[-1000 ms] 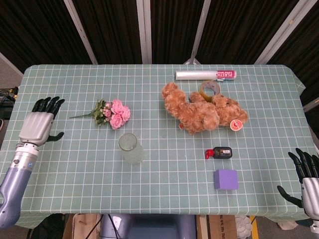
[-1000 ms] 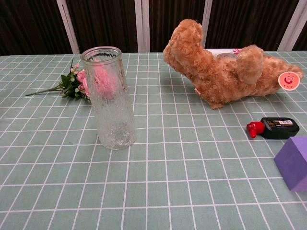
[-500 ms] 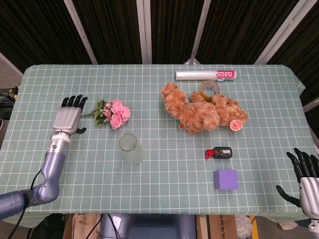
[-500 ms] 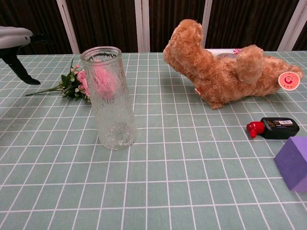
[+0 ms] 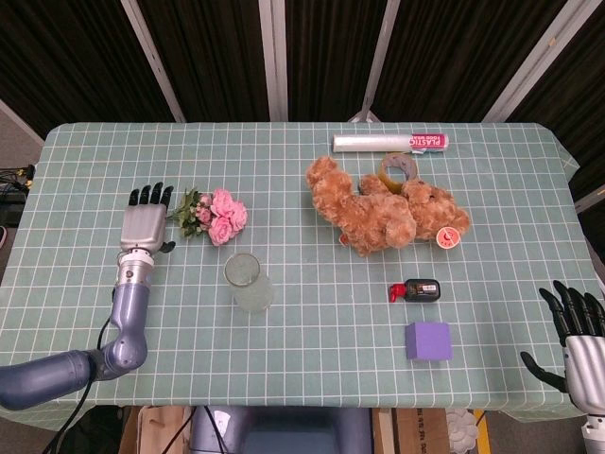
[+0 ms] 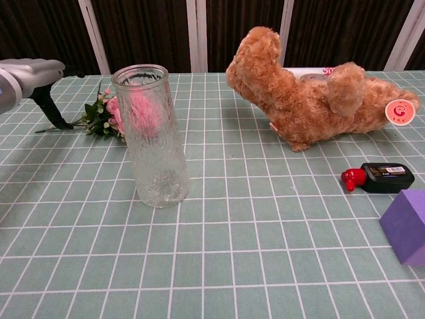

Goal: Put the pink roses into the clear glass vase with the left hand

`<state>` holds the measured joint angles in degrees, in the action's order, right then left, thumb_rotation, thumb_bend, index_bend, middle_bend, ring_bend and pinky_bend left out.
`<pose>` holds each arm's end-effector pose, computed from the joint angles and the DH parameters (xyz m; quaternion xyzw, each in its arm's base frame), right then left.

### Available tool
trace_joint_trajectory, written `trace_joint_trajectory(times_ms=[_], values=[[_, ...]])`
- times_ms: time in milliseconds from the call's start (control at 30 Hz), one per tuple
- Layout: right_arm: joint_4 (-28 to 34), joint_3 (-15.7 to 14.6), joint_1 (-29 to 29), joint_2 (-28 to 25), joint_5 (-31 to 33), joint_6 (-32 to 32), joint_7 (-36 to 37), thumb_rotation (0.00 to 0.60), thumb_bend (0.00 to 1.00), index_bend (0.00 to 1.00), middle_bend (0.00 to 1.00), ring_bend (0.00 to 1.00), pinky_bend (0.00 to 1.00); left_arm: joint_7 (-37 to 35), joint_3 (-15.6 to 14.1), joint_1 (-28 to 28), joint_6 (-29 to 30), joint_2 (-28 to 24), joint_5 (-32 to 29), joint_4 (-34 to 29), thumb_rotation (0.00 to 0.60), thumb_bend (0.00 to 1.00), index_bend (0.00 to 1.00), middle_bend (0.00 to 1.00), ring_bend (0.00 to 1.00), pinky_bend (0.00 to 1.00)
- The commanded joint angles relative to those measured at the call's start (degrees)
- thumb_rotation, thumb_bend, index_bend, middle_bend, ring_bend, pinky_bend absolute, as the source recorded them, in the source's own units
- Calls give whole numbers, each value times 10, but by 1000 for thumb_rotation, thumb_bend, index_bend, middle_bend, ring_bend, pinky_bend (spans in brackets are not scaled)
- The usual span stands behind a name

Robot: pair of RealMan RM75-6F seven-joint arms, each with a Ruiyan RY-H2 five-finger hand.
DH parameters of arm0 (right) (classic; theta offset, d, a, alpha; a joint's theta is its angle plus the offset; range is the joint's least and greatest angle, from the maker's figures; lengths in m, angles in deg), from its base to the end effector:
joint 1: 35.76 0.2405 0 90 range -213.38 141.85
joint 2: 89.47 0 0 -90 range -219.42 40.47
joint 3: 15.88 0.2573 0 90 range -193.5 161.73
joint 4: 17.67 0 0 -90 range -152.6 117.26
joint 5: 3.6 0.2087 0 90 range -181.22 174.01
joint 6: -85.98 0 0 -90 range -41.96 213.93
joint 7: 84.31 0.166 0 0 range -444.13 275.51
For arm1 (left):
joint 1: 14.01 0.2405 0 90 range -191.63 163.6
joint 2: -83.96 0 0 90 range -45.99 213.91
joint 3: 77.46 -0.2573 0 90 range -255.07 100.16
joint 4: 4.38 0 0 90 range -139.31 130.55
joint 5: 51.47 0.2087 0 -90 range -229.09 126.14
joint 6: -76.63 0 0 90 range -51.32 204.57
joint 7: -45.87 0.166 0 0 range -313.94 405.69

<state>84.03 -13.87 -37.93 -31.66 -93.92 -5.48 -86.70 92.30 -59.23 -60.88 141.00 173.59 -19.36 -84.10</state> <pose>-0.2916 -0.1619 0.1907 0.5730 -0.3819 0.3991 0.6054 -0.1834 0.4222 0.0275 -0.6369 -0.3926 -0.2471 0.6158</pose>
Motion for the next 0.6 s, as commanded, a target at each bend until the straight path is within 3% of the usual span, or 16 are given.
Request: trace_joint_trajectory(times_ms=[33,600], values=[[0,0,1,1,-1,1,-1,600,220,110,53,0,0,5,1,-17,-13,21,-7,30,600,252,54,6,0,20],[-1,3,3,3,9,6,-9,600,221,110,53,0,0,-11,3,-67,-63,97,9,141,600,252,53,5,0,30]])
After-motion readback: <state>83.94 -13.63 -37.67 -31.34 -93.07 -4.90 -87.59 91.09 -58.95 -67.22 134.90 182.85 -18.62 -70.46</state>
